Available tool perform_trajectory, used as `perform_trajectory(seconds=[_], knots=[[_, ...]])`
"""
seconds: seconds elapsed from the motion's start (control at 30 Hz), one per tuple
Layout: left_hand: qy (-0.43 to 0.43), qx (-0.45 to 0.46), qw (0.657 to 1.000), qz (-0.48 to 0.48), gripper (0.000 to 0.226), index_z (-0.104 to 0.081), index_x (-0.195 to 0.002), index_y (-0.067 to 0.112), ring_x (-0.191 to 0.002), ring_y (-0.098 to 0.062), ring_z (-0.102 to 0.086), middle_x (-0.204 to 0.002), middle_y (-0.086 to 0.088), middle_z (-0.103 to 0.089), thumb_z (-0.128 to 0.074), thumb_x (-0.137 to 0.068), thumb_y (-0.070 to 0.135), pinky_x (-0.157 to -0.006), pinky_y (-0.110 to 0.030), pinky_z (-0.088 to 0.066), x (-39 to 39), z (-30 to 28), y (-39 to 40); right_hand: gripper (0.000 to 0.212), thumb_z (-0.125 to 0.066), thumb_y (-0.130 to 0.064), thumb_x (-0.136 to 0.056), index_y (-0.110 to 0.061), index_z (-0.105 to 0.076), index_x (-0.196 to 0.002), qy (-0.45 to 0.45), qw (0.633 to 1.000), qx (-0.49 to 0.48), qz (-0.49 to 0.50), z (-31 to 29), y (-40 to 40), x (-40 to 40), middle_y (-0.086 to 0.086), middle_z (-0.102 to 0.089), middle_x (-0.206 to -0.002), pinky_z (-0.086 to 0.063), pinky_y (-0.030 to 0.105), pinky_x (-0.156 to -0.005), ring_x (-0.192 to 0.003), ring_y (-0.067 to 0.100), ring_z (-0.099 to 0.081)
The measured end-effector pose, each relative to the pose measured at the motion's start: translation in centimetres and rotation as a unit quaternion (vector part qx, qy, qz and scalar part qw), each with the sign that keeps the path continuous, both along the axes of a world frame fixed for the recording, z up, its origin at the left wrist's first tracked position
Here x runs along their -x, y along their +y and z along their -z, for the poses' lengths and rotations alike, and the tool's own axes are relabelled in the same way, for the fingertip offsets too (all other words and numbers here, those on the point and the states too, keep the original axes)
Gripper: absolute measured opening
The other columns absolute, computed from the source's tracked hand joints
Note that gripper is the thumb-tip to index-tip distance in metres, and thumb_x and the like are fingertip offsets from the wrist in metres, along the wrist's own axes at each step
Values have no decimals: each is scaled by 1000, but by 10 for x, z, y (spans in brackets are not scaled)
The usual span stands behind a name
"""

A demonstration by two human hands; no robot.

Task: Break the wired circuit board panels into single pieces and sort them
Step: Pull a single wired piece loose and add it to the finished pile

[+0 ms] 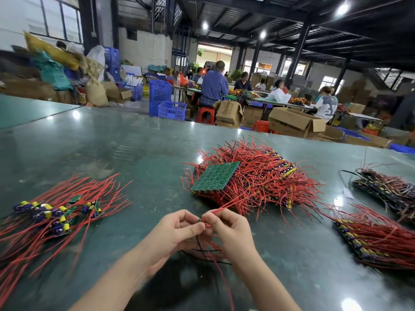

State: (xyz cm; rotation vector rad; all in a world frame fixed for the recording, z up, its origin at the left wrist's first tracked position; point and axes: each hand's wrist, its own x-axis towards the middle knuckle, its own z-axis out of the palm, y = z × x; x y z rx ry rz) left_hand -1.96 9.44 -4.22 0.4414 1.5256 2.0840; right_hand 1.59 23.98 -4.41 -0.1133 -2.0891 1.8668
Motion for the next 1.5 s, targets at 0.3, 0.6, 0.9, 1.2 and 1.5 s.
perform_trajectory(seconds=[0.3, 0.6, 0.9, 1.2, 1.5], knots=[[-83, -81, 993, -36, 36, -64, -103, 5, -55, -9, -57, -70, 0, -61, -69, -69, 16, -55, -20, -54, 6, 0, 0, 23, -54, -9, -94, -20, -73, -87, -38, 999, -3, -11, -7, 10, 1, -11, -67, -65, -42, 9, -58, -59, -6, -57], [-169, -123, 974, -82, 26, -75, -85, 21, -54, -8, -58, -70, 4, -63, -75, -61, 30, -45, -19, -46, 11, -2, -5, 22, -64, -10, -87, -31, -72, -86, -6, 984, -179, 21, -6, 9, -1, -17, -70, -76, -45, 11, -71, -73, -6, -62], [-79, -137, 986, -45, 31, -62, -84, 20, -61, -7, -60, -74, 1, -63, -77, -58, 11, -52, -16, -48, -1, 4, 7, 15, -67, -9, -85, -21, -73, -80, 20, 1000, -17, 18, -9, -1, -4, -7, -74, -80, -54, 22, -76, -76, 5, -66], [-109, -151, 982, -6, 26, -63, -97, 4, -66, -17, -67, -82, -10, -68, -63, -71, 3, -57, -26, -56, -4, 6, 13, 22, -61, 0, -87, -16, -71, -75, 45, 998, 33, -16, -22, 10, -8, -8, -70, -71, -46, 11, -62, -65, -2, -61], [-123, -54, 991, 12, 30, -67, -93, -2, -61, -14, -67, -76, -11, -69, -72, -63, 4, -57, -24, -56, -2, 9, 10, 30, -68, 2, -81, -26, -71, -69, 31, 996, -80, -35, -19, 7, -8, -6, -72, -75, -51, 21, -70, -72, 5, -65]])
